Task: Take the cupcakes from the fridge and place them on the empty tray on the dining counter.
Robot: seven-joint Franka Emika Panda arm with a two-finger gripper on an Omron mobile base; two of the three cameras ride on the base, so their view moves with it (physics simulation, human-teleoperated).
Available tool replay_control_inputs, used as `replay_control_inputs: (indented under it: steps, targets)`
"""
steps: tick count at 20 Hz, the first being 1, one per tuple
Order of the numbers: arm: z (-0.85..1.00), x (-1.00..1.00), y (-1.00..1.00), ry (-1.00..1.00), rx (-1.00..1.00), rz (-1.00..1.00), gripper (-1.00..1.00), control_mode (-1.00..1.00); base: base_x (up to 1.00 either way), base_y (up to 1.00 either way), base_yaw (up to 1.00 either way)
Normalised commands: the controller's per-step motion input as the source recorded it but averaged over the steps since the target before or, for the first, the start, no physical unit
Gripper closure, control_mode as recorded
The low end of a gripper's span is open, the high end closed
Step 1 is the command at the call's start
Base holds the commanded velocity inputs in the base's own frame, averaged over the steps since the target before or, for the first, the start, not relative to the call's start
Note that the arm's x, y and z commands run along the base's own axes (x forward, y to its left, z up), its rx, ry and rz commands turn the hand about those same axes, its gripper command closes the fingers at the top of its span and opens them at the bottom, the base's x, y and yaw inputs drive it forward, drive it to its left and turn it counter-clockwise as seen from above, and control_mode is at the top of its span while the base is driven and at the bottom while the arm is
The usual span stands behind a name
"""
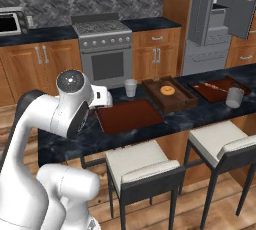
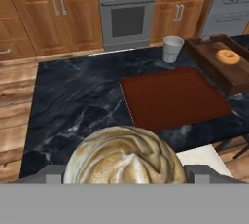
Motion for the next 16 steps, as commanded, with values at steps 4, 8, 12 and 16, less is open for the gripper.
replay_control_inputs:
  steps: [4, 8, 12, 16]
  targets:
    - [-0.28, 0.34, 0.00, 0.14, 0.00, 0.00, 1.00, -1.00, 0.00, 0.00, 0.00]
    - [-0.31, 0.29, 0.00, 0.01, 0.00, 0.00, 1.00, -1.00, 0.00, 0.00, 0.00]
    - [-0.43, 0.39, 0.00, 0.00, -0.01, 0.00, 1.00, -1.00, 0.00, 0.00, 0.00]
    - [-0.53, 0.51, 0.00, -0.02, -0.03, 0.00, 1.00, -1.00, 0.00, 0.00, 0.00]
